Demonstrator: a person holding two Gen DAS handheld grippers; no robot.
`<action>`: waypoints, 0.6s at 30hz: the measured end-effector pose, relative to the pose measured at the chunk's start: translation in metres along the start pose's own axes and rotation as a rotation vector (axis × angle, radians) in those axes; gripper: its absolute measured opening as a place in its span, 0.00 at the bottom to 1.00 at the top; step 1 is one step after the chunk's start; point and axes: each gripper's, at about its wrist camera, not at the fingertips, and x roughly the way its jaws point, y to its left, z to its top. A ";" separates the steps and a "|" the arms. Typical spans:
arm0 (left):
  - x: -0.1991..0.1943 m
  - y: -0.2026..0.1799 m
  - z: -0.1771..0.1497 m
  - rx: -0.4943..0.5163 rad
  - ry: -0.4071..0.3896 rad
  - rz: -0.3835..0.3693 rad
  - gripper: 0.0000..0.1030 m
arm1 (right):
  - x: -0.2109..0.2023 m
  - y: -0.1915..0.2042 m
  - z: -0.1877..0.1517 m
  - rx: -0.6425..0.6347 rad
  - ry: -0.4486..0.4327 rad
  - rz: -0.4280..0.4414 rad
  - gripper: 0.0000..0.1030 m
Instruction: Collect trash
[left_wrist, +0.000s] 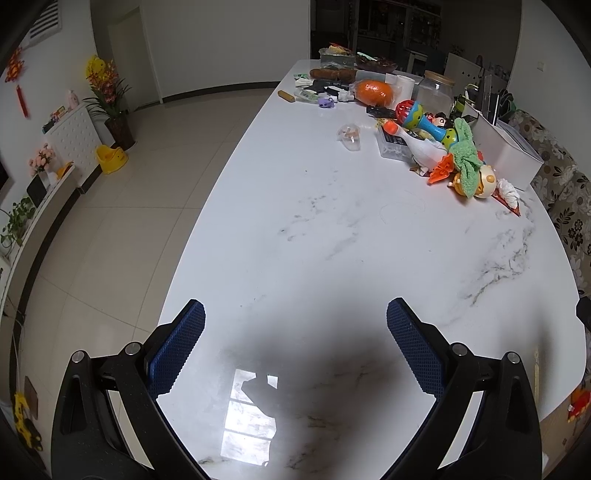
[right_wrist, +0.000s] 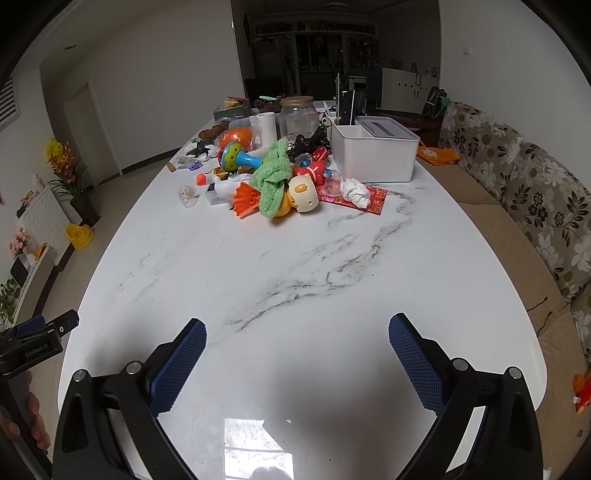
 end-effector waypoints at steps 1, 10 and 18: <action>-0.001 0.000 0.000 0.001 0.000 0.001 0.94 | 0.000 0.000 -0.001 0.003 0.002 0.002 0.95; 0.001 -0.003 0.000 0.000 0.003 -0.004 0.94 | -0.002 -0.001 -0.001 0.011 0.004 0.011 0.95; 0.002 -0.002 0.002 -0.002 0.009 -0.007 0.94 | 0.000 0.000 0.000 0.014 0.016 0.019 0.95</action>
